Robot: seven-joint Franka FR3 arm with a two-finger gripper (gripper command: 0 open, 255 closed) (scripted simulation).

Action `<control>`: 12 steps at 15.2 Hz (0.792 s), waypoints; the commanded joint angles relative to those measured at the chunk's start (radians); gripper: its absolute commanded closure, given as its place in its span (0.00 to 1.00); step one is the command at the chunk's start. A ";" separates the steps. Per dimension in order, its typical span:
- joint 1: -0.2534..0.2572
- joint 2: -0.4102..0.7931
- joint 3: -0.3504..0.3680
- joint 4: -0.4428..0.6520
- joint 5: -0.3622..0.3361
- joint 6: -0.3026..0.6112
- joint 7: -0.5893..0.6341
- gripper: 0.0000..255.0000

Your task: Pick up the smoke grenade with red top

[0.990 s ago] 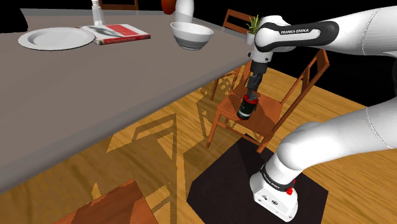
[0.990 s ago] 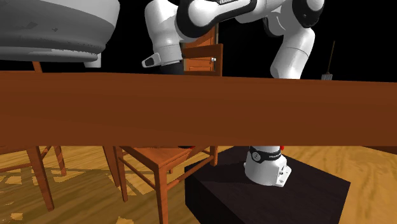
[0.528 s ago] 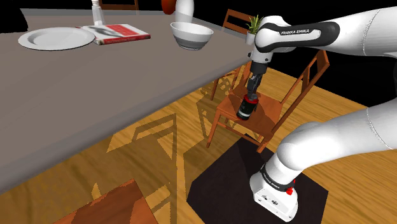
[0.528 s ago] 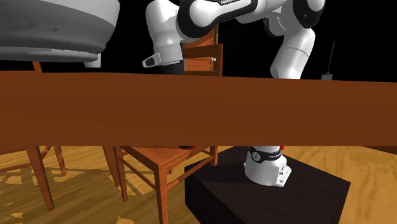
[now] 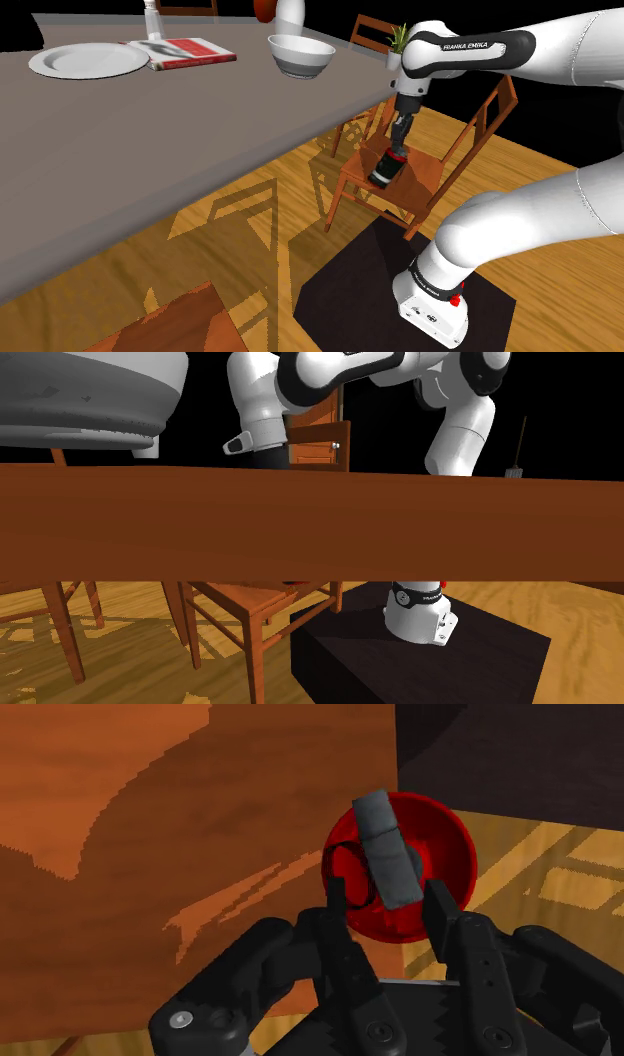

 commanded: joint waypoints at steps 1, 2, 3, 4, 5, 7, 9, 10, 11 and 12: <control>0.001 -0.002 0.003 0.022 0.003 -0.028 0.000 1.00; 0.002 -0.004 0.005 0.034 0.004 -0.042 0.000 1.00; 0.002 -0.005 0.007 0.047 0.005 -0.056 0.000 1.00; 0.003 -0.006 0.008 0.059 0.006 -0.070 -0.001 1.00; 0.003 -0.007 0.010 0.072 0.007 -0.083 -0.001 1.00; 0.004 -0.009 0.013 0.097 0.009 -0.110 -0.001 1.00; 0.005 -0.009 0.016 0.124 0.011 -0.137 -0.002 1.00; 0.006 -0.009 0.018 0.137 0.012 -0.151 -0.002 1.00; 0.006 -0.009 0.019 0.151 0.014 -0.164 -0.003 1.00; 0.006 -0.009 0.019 0.153 0.014 -0.166 -0.003 1.00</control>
